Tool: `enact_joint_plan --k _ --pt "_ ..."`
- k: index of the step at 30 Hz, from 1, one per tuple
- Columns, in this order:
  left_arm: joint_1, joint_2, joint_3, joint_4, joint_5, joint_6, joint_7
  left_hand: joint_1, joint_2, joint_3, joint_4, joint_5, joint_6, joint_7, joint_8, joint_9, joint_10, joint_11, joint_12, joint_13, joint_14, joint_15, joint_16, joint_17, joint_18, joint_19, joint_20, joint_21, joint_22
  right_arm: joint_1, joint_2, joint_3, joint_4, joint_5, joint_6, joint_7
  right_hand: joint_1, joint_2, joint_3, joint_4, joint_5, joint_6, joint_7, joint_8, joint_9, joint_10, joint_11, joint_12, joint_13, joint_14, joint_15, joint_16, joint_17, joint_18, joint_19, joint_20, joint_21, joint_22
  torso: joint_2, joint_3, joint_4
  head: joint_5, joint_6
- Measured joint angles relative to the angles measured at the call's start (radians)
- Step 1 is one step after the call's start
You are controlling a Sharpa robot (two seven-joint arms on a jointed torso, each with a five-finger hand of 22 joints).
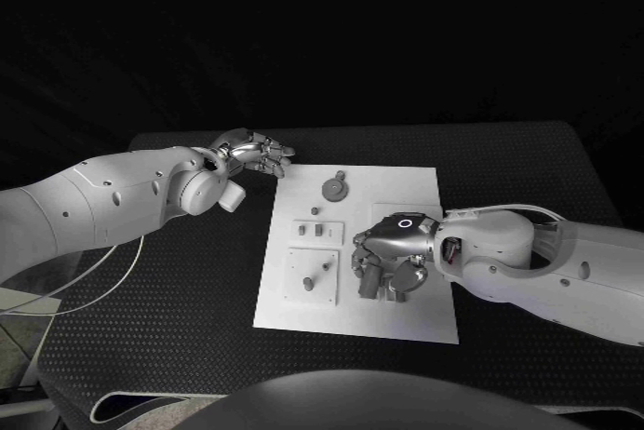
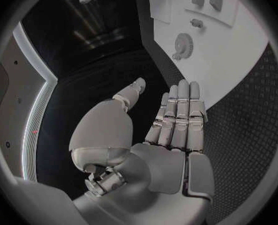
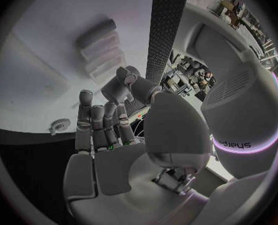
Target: Assemble the parts on the task board
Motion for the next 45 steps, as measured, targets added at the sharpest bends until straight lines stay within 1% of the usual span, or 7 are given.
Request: enact_joint_plan --k 13,15,20,27,38,45 --pt "0.000 0.001 0.000 0.000 0.000 0.001 -0.001 0.000 0.000 0.000 0.000 0.000 0.000 0.000 0.000 0.000 0.000 0.000 0.000 0.000 0.000 0.000 0.000 0.001 0.000 0.000 0.000 0.000 0.000 -0.001 0.022 0.000 -0.017 0.012 0.031 -0.001 -0.008 0.004 0.002 0.002 0.000 0.001 -0.001 0.000 0.000 0.000 0.000 0.000 -0.001 0.000 0.000 0.000 -0.001 0.000 0.000 0.000 0.000 0.000 0.000 0.0007 0.0004 -0.001 0.000" --pt "0.000 0.001 0.000 0.000 0.000 0.001 -0.001 0.000 0.000 0.000 0.000 0.000 0.000 0.000 0.000 0.000 0.000 0.000 0.000 0.000 0.000 0.000 0.000 0.001 0.000 0.000 0.000 0.000 0.000 -0.003 0.027 0.000 -0.021 0.012 0.034 -0.001 -0.014 0.000 0.002 0.002 0.000 0.002 -0.002 0.000 0.000 0.000 0.000 0.000 -0.001 0.000 0.000 0.000 -0.001 0.000 0.000 0.000 0.000 0.000 0.000 0.0008 0.0005 -0.001 0.000" --pt "0.000 0.001 0.000 0.000 0.000 0.001 -0.001 0.000 0.000 0.000 0.000 0.000 0.000 0.000 0.000 0.000 0.000 0.000 0.000 -0.001 0.000 0.000 0.000 0.001 0.000 0.000 0.000 0.000 0.000 -0.014 0.030 0.000 -0.026 0.012 0.043 -0.001 -0.014 0.000 0.002 0.002 0.000 0.002 -0.002 0.000 0.000 0.000 0.000 0.000 -0.001 0.000 0.000 0.000 -0.001 0.000 0.000 0.000 0.000 0.000 0.000 0.0008 0.0006 0.000 0.000" --pt "0.000 0.001 0.000 -0.001 0.000 0.002 -0.001 0.000 0.000 0.000 0.000 0.000 0.000 0.000 0.000 0.000 0.000 0.000 0.000 -0.001 0.000 0.000 0.000 0.001 0.000 0.000 0.000 0.000 0.000 -0.018 0.031 0.000 -0.030 0.010 0.055 -0.002 -0.015 -0.001 0.002 0.002 0.000 0.002 -0.002 -0.001 0.000 0.000 0.000 0.000 -0.001 0.000 0.000 0.000 -0.001 0.000 0.000 0.000 0.000 0.000 0.000 0.0006 0.0006 0.001 0.000" --pt "-0.003 0.001 0.000 -0.003 0.000 0.002 -0.001 0.000 0.000 -0.001 0.001 0.000 0.000 0.000 0.000 0.000 0.000 0.000 0.000 -0.001 0.000 0.000 0.000 0.002 0.000 0.000 0.000 0.000 -0.001 -0.024 0.037 0.000 -0.044 -0.017 0.054 -0.004 -0.012 0.002 0.002 0.002 0.000 0.002 -0.002 -0.006 0.000 0.000 0.000 0.000 -0.002 0.000 0.000 0.000 -0.001 0.000 0.000 0.000 0.000 0.000 0.000 0.0006 0.0006 0.002 0.000" --pt "-0.003 0.001 0.000 -0.003 0.000 0.003 -0.001 0.000 0.000 -0.003 0.003 0.000 0.000 0.000 0.000 0.000 0.000 0.000 0.000 -0.001 0.000 0.000 0.000 0.003 0.000 0.000 0.000 0.000 -0.001 -0.038 0.042 0.001 -0.053 -0.039 0.048 -0.006 -0.011 0.002 0.002 0.001 0.000 0.006 -0.006 -0.009 0.000 0.000 0.000 0.000 -0.004 0.000 0.000 0.000 -0.001 0.000 0.000 0.000 0.000 0.000 0.000 0.0007 0.0006 0.002 0.000"
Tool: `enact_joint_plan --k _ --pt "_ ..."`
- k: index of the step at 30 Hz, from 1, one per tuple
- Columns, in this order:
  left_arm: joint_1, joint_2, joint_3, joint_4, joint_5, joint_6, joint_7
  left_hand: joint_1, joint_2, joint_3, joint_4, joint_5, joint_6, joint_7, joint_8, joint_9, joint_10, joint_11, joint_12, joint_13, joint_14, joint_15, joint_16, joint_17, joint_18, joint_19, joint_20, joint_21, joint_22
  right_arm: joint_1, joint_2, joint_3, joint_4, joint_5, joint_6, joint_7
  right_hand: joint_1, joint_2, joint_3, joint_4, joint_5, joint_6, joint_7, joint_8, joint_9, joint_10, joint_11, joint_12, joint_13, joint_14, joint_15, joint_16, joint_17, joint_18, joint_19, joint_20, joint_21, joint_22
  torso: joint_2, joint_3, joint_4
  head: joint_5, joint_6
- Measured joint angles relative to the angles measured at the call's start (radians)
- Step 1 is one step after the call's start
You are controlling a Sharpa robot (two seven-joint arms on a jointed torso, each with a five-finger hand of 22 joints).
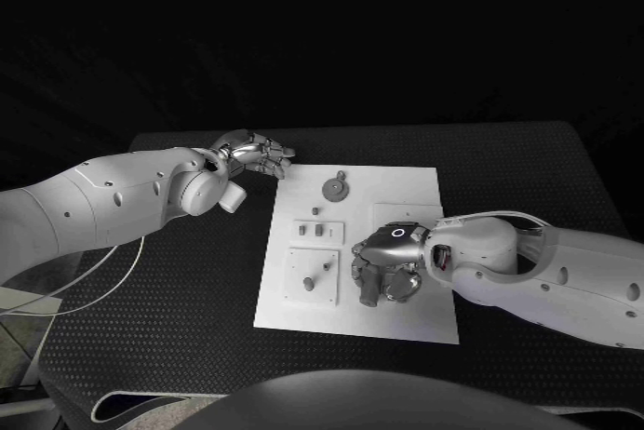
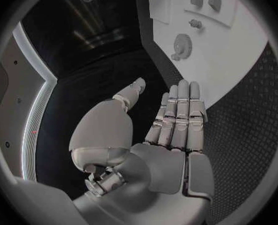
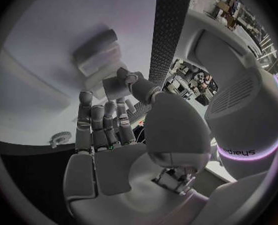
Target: Assemble the parts on the task board
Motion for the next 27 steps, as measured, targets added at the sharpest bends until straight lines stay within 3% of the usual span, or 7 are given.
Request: enact_joint_plan --k 27 --pt "-0.001 0.000 0.000 -0.001 0.000 0.001 0.000 0.000 0.000 0.000 0.000 0.000 0.000 0.000 0.000 0.000 0.000 0.000 0.000 -0.001 0.000 0.000 -0.004 0.002 0.000 0.000 0.000 0.000 0.000 -0.004 0.006 -0.002 -0.004 -0.064 -0.056 -0.010 0.000 -0.001 -0.003 -0.003 0.000 0.002 -0.002 0.002 0.000 0.000 0.000 0.000 0.000 0.000 0.000 0.000 0.000 0.000 0.000 0.000 0.000 0.001 0.000 -0.0006 0.0006 0.001 0.000"
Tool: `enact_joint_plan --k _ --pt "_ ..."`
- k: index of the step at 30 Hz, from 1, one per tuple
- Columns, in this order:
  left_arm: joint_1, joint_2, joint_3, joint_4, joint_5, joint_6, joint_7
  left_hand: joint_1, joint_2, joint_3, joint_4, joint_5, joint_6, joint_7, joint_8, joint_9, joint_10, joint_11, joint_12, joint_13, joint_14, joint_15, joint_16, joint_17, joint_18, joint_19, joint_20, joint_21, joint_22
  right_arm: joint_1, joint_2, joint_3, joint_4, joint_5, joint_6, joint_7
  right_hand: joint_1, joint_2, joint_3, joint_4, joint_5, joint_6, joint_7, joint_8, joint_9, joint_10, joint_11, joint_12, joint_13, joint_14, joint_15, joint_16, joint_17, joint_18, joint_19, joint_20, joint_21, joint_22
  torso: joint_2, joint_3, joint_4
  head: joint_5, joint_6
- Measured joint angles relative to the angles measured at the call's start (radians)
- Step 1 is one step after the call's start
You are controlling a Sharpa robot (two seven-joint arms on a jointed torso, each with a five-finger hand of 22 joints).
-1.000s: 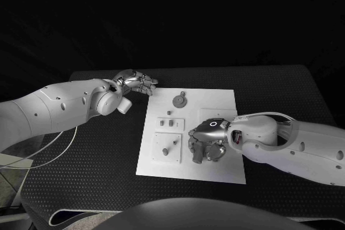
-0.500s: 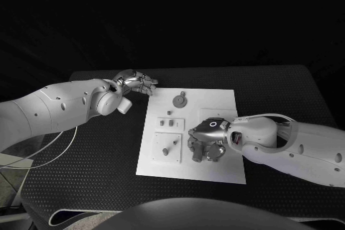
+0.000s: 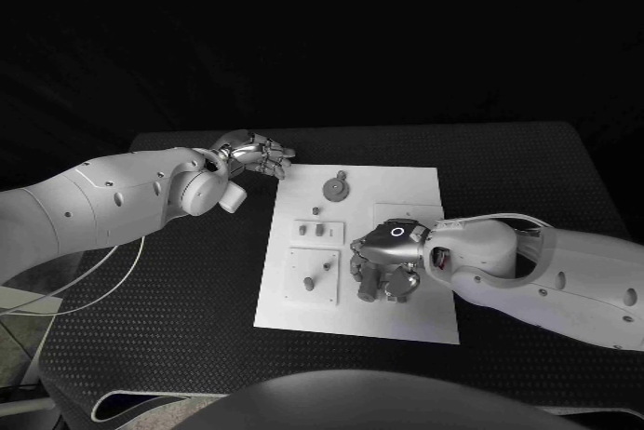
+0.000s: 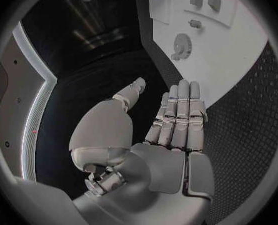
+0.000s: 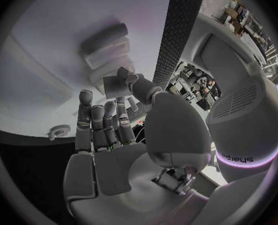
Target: Assemble the parts on the task board
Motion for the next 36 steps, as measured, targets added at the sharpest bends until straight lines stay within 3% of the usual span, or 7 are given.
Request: enact_joint_plan --k 22,24,36 --pt "0.000 0.001 0.000 -0.004 0.000 0.001 -0.001 0.000 0.000 0.000 0.000 0.000 0.000 0.000 0.000 0.000 0.000 0.000 0.000 0.000 0.000 0.000 0.000 0.001 0.000 0.000 0.000 0.000 -0.001 0.001 0.002 -0.001 0.000 -0.044 -0.022 0.009 0.023 0.004 0.009 0.001 0.002 0.007 -0.007 -0.009 0.000 0.000 0.000 0.000 -0.001 0.000 0.000 0.000 -0.001 0.000 -0.004 -0.004 0.000 0.000 0.000 0.0012 -0.0006 0.000 0.000" --pt "0.000 0.001 0.000 -0.004 0.000 0.001 -0.001 0.000 0.000 0.000 0.000 0.000 0.000 0.000 0.000 0.000 0.000 0.000 0.000 0.000 0.000 0.000 0.000 0.001 0.000 0.000 0.000 0.000 -0.001 0.003 0.001 -0.001 0.001 -0.048 -0.025 0.009 0.036 0.012 0.010 -0.001 0.005 0.007 -0.007 -0.010 0.000 0.000 0.000 0.000 -0.001 0.000 0.000 0.000 -0.001 0.000 -0.004 -0.004 0.000 0.000 0.000 0.0012 -0.0006 0.000 0.000" --pt "0.000 0.001 0.000 -0.004 0.000 0.001 -0.001 0.000 0.000 0.000 0.000 0.000 0.000 0.000 0.000 0.000 0.000 0.000 0.000 -0.001 0.000 0.000 0.000 0.002 0.000 0.000 0.000 0.000 -0.001 0.016 -0.002 0.000 0.001 -0.060 -0.033 0.006 0.034 0.008 0.013 0.002 0.005 0.008 -0.008 -0.011 0.000 0.000 0.000 0.000 -0.002 0.000 0.000 0.000 -0.001 0.000 -0.004 -0.004 0.000 0.000 0.000 -0.0001 -0.0006 -0.001 0.000"
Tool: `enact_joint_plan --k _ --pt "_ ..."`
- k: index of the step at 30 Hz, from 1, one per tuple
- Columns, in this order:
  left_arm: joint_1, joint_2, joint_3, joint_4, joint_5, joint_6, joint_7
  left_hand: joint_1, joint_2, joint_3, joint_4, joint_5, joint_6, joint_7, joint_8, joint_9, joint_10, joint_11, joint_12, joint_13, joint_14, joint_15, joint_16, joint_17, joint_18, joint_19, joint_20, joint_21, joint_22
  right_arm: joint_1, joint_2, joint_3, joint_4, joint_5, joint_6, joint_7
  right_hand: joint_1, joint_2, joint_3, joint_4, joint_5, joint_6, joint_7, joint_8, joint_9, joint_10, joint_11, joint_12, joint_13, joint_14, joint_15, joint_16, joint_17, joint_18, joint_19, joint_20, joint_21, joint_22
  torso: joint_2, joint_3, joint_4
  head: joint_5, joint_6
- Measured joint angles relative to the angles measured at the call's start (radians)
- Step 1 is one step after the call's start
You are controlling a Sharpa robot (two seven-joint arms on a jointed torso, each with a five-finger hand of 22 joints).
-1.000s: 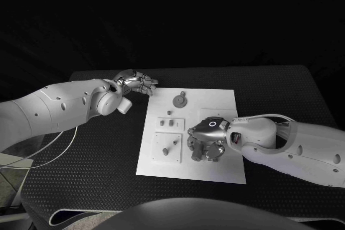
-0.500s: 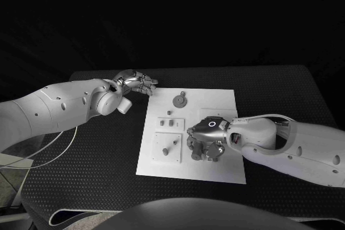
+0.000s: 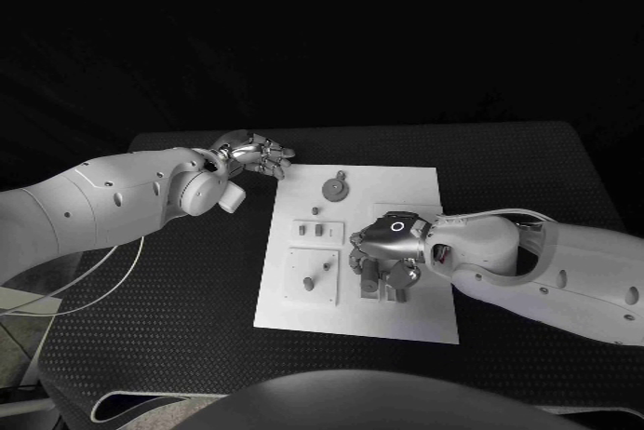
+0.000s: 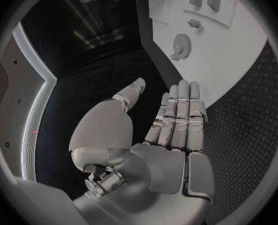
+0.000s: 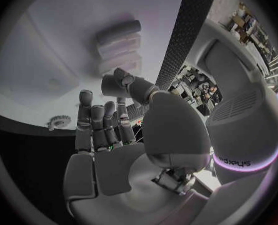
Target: Assemble the parts on the task board
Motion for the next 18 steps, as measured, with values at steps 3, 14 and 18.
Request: enact_joint_plan --k 3,14,18 --pt "0.000 0.000 0.000 0.000 0.000 0.000 0.000 0.000 0.000 0.000 0.000 0.000 0.000 0.000 0.000 0.000 0.000 0.000 0.000 0.000 0.000 0.000 0.000 0.000 0.000 0.000 0.000 0.000 0.000 0.000 0.000 0.000 0.001 -0.003 0.000 0.000 0.000 0.000 0.000 0.000 0.000 0.000 0.000 0.000 0.000 0.000 0.000 0.000 0.000 0.000 0.000 0.000 -0.001 0.000 0.000 0.000 0.000 0.000 0.000 0.0000 0.0000 0.000 0.000" --pt "0.000 0.000 0.000 0.000 0.000 0.000 -0.001 0.000 0.000 -0.002 0.002 0.000 0.000 0.000 0.000 0.000 0.000 0.000 0.000 0.000 0.000 0.000 0.000 0.001 0.000 0.000 0.000 0.000 0.000 0.000 0.009 0.000 -0.001 -0.015 0.001 0.001 0.005 -0.005 0.000 0.000 0.000 0.000 0.000 0.002 0.000 0.000 0.000 0.000 0.000 0.000 0.000 0.000 -0.001 0.000 0.000 0.000 0.000 0.000 0.000 0.0006 -0.0005 -0.001 0.000" --pt "0.000 0.000 0.000 0.000 0.000 0.000 -0.001 0.000 0.000 -0.002 0.002 0.000 0.000 0.000 0.000 0.000 0.000 0.000 0.000 0.000 0.000 0.000 0.000 0.001 0.000 0.000 0.000 0.000 0.000 0.000 0.014 0.000 -0.006 -0.024 0.000 0.003 0.008 -0.008 0.000 0.000 0.000 0.000 0.000 0.003 0.001 0.000 0.000 0.000 0.000 0.000 0.000 0.000 -0.001 0.000 0.000 0.000 0.000 0.000 0.000 0.0012 -0.0007 -0.002 0.000"
